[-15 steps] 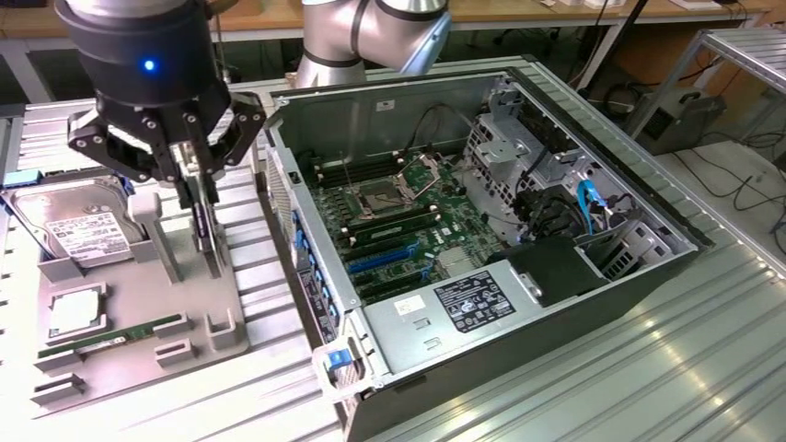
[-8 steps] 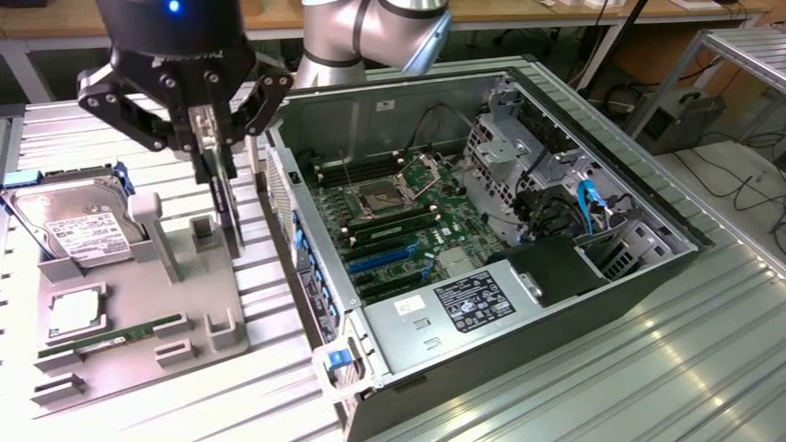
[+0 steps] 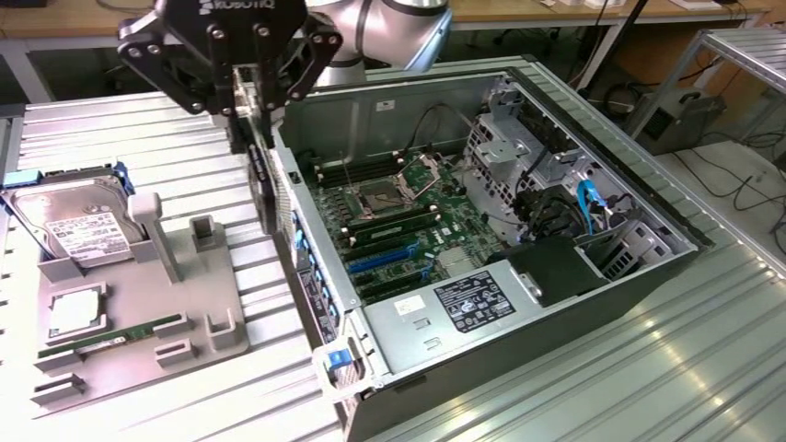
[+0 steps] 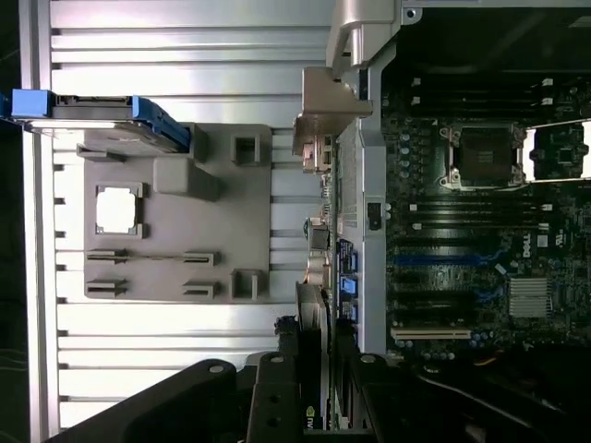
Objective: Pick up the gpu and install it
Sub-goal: 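Pick up the gpu and move the gpu toward the slot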
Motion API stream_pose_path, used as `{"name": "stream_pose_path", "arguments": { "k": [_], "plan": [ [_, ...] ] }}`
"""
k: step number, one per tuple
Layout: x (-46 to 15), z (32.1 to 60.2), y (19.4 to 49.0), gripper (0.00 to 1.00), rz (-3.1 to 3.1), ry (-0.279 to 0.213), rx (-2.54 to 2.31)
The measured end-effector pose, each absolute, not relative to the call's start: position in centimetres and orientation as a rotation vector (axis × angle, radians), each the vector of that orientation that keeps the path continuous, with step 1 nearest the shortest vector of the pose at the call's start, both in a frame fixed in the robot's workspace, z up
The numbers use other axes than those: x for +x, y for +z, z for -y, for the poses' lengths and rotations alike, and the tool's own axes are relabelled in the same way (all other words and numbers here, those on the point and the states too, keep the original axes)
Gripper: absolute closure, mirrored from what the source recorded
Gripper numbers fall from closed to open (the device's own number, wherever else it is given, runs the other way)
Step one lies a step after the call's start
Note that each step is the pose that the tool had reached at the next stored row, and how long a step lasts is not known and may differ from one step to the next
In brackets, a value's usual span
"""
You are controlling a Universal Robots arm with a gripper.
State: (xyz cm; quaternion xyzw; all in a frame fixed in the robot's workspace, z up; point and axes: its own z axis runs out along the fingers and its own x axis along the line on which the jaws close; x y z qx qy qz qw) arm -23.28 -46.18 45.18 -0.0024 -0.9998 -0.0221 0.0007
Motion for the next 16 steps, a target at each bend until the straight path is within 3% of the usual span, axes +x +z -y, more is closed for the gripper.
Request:
{"name": "stream_pose_path", "arguments": {
  "k": [16],
  "plan": [
    [-14.3,46.3,43.4,0.74,3.127,-0.068,-0.008]
  ]
}}
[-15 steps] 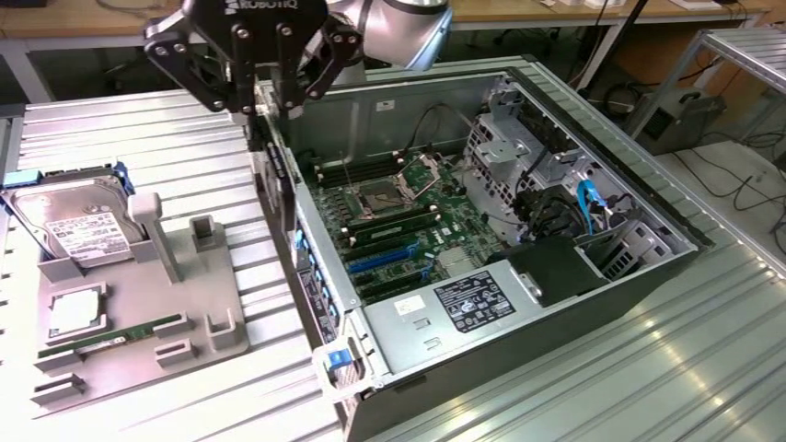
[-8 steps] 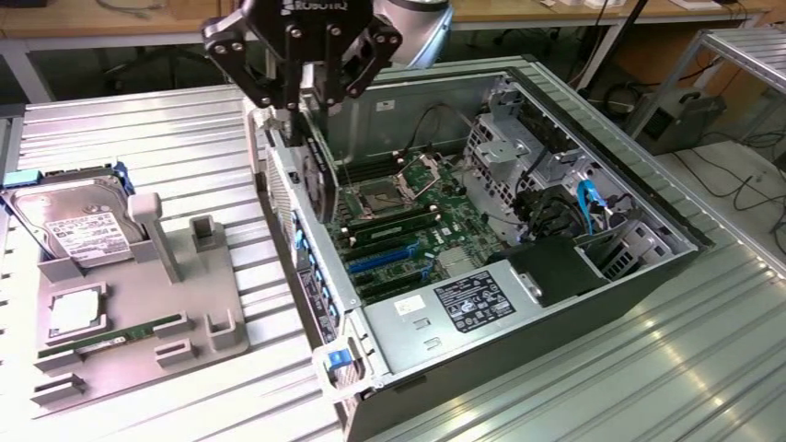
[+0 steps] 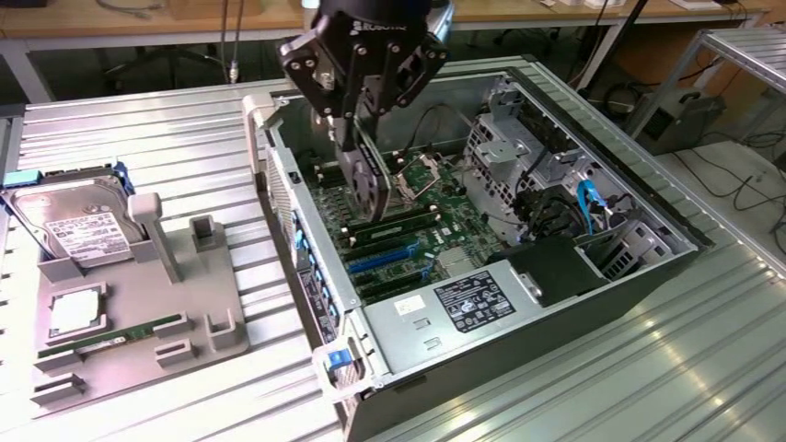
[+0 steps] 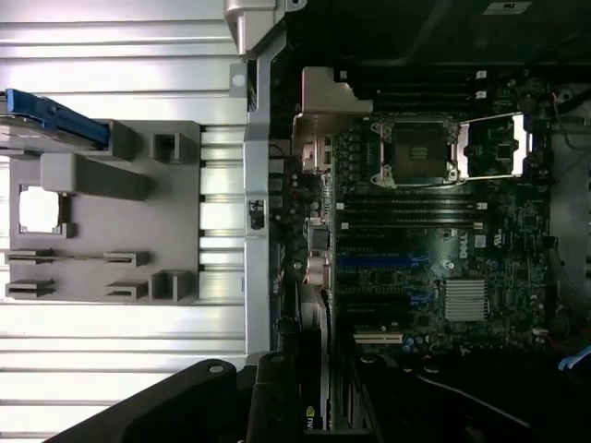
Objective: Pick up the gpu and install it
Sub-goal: 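Pick up the gpu and move the gpu toward the slot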
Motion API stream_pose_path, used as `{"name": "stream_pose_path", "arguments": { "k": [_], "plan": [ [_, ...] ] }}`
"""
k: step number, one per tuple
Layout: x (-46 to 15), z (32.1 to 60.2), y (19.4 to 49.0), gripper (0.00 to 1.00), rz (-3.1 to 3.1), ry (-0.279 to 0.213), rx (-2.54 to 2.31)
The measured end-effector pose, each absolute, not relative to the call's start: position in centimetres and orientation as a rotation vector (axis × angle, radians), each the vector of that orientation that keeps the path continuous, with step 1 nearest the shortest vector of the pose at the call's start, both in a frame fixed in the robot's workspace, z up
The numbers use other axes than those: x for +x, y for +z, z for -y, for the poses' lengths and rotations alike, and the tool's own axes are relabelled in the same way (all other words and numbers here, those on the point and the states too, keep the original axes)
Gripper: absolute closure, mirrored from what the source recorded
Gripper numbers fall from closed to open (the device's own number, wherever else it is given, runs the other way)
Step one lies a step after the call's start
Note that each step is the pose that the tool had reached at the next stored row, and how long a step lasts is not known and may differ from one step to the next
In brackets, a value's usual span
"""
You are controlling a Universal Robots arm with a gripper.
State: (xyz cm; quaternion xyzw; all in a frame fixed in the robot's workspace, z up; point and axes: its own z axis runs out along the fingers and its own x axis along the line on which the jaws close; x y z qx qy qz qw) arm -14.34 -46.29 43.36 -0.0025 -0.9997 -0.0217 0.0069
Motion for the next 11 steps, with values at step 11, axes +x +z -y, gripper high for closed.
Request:
{"name": "stream_pose_path", "arguments": {
  "k": [11],
  "plan": [
    [-9.0,45.8,41.2,0.74,3.127,-0.044,-0.008]
  ]
}}
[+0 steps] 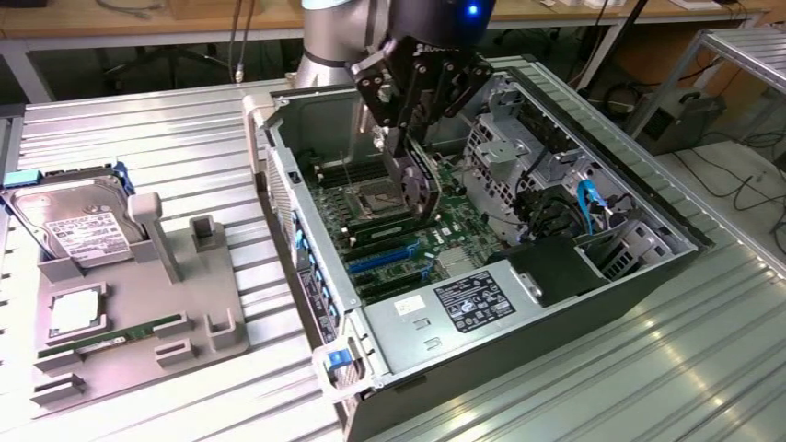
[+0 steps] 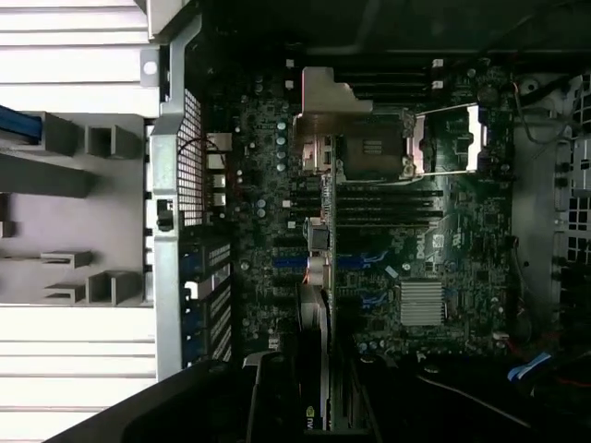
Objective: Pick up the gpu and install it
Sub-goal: 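Pick up the gpu and move the gpu toward the slot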
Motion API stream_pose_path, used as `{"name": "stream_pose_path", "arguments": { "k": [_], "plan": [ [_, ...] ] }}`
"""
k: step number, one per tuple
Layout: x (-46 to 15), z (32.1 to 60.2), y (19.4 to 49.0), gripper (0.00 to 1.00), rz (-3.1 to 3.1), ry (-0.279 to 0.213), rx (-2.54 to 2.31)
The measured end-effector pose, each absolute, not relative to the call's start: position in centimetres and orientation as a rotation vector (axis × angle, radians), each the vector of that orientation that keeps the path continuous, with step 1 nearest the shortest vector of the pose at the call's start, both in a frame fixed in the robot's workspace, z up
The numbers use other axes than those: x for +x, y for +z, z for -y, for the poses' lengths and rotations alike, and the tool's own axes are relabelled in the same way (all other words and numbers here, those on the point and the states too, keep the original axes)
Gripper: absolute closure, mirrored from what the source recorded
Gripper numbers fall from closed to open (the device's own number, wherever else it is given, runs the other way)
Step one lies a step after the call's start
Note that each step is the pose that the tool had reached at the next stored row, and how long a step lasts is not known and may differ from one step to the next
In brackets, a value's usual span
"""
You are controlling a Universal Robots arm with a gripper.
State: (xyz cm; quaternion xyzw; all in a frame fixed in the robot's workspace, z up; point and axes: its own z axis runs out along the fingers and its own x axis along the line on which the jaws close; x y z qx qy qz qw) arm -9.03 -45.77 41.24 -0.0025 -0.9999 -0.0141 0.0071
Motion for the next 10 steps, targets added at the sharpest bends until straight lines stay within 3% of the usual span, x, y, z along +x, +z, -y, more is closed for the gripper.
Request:
{"name": "stream_pose_path", "arguments": {
  "k": [10],
  "plan": [
    [-5.2,45.1,39.6,0.74,3.127,-0.042,-0.008]
  ]
}}
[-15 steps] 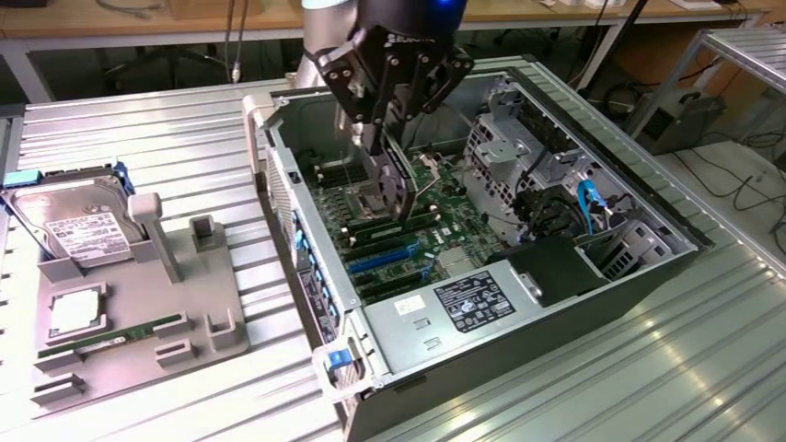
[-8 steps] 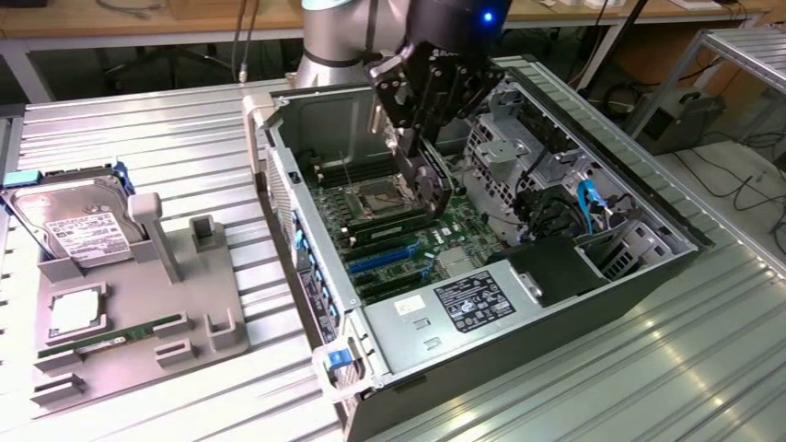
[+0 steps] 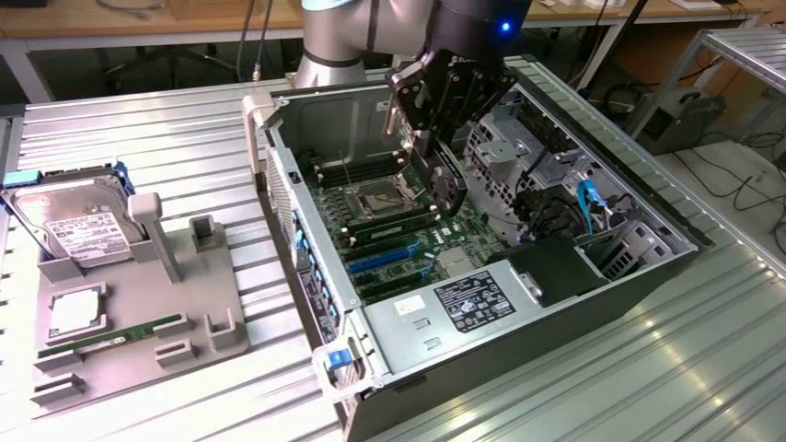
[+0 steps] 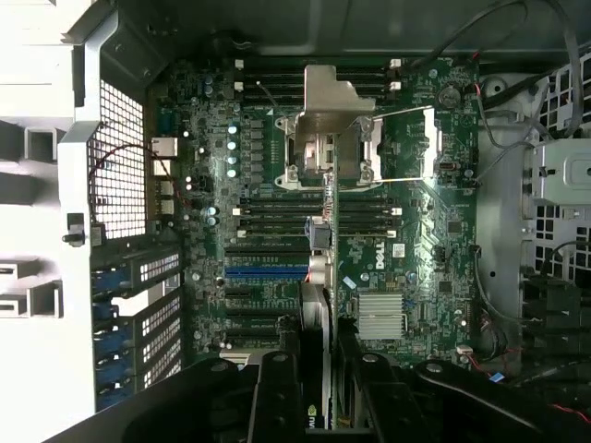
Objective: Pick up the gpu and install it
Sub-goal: 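Pick up the gpu and move the gpu toward the slot, then insert the gpu into the slot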
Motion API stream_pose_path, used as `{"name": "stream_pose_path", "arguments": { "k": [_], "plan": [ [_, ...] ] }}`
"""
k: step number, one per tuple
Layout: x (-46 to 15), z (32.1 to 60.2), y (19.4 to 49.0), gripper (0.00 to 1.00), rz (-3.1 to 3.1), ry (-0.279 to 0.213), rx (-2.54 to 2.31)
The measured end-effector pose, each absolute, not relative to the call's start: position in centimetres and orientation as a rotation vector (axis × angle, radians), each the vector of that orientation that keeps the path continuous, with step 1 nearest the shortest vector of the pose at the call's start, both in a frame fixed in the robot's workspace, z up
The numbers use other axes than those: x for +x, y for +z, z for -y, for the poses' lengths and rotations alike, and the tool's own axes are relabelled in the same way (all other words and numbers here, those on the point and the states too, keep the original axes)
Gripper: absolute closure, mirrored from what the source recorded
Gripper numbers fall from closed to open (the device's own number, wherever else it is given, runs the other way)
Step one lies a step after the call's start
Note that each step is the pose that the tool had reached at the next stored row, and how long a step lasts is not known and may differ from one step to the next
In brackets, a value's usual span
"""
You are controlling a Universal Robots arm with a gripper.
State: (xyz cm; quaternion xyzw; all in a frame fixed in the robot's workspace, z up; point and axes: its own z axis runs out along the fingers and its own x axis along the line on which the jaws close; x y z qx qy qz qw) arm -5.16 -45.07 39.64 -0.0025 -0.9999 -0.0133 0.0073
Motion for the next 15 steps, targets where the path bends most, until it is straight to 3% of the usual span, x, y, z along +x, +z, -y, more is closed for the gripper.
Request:
{"name": "stream_pose_path", "arguments": {
  "k": [15],
  "plan": [
    [-5.16,45.07,39.62,0.74,3.126,-0.041,0.086]
  ]
}}
